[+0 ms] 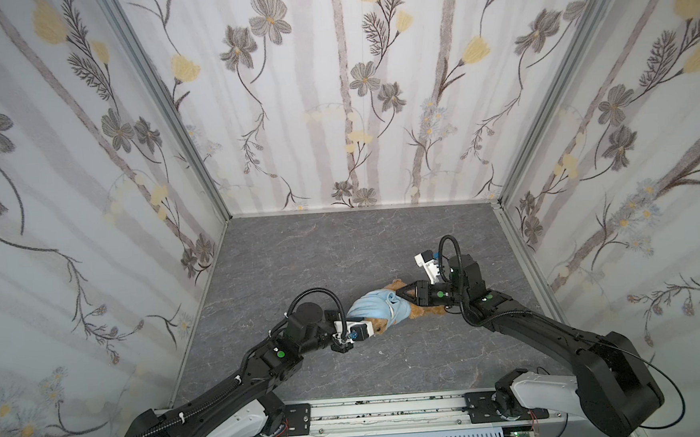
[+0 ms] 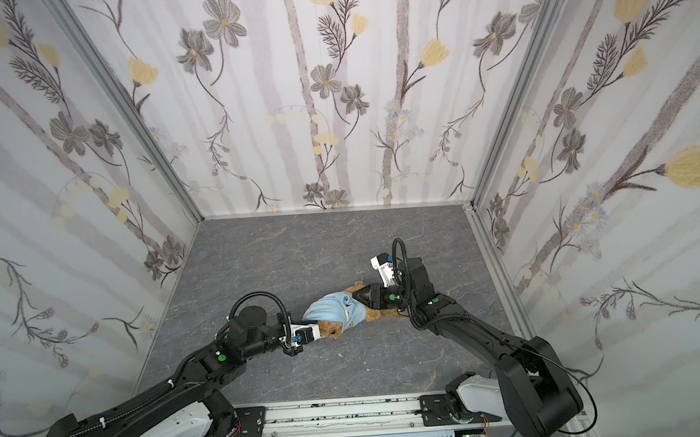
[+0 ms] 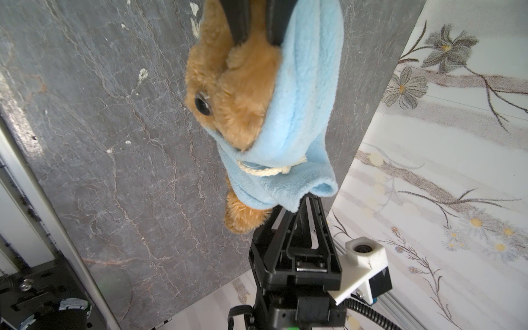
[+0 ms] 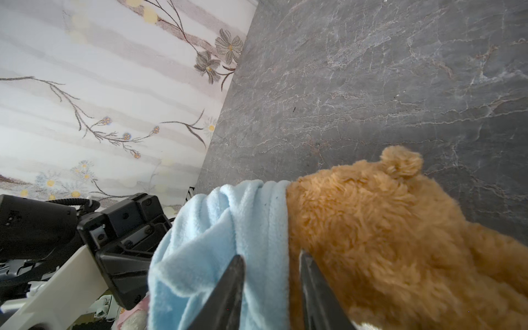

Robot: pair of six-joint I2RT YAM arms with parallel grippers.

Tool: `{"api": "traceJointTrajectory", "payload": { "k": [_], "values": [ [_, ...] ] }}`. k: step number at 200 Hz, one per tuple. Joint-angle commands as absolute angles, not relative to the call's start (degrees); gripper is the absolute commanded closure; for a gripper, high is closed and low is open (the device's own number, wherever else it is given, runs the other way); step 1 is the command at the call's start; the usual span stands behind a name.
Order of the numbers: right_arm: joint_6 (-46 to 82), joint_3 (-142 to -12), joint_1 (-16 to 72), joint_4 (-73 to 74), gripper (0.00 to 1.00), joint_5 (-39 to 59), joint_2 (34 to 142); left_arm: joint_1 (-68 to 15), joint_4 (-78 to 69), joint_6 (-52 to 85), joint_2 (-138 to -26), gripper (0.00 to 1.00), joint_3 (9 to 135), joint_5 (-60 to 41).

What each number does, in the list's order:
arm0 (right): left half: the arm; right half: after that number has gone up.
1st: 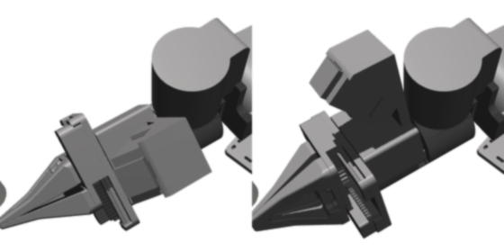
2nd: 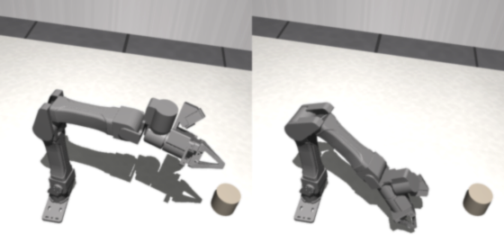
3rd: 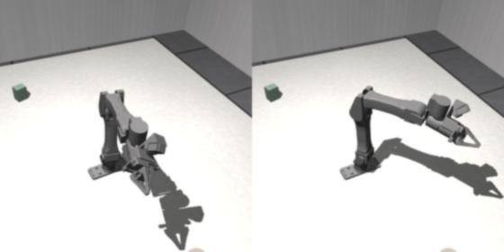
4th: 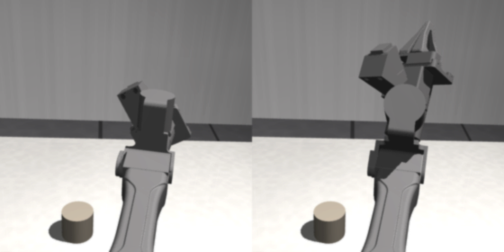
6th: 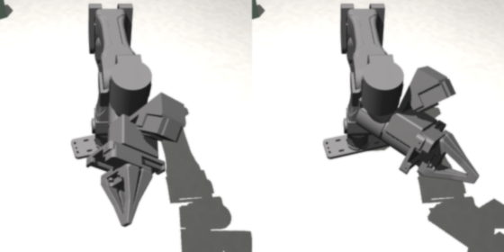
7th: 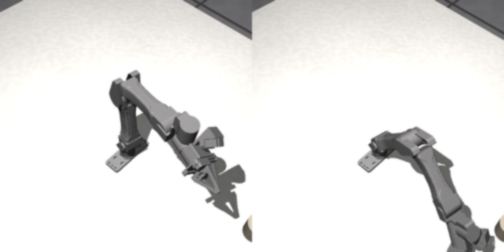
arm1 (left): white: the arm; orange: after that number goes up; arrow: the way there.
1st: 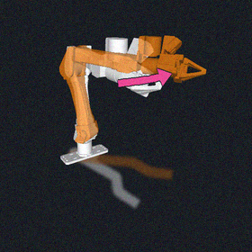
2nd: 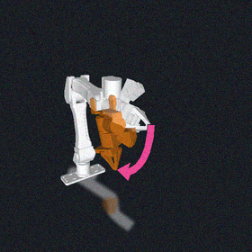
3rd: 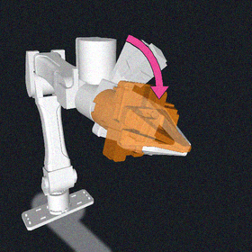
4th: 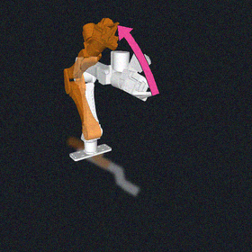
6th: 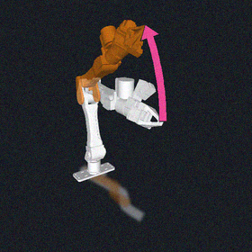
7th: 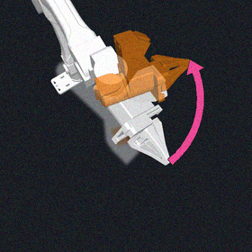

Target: Dress the teddy bear

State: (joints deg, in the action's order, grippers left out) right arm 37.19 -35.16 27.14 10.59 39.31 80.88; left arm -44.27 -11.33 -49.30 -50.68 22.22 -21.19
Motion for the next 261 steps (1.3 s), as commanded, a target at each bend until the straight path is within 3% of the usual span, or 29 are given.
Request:
{"api": "traceJointTrajectory", "payload": {
  "k": [1,32,79,167,261],
  "values": [
    [39.13,-34.86,27.96,15.72,0.66,41.47,82.37,-44.33,-13.17,-49.90,-50.75,1.00,22.31,-21.32],
    [40.73,-34.76,28.98,18.12,0.73,41.64,84.18,-44.47,-13.18,-50.01,-50.82,1.00,22.28,-21.34],
    [45.01,-30.95,26.79,19.15,1.00,33.32,83.09,-45.63,-10.84,-53.08,-50.32,1.00,21.66,-21.56],
    [53.24,-15.03,22.94,21.27,1.00,11.76,74.40,-51.56,-6.94,-66.50,-45.51,1.00,18.15,-12.74],
    [52.06,-12.95,19.75,21.67,1.00,6.17,75.45,-51.41,-8.00,-59.74,-40.17,1.00,16.85,-13.43]
  ]
}}
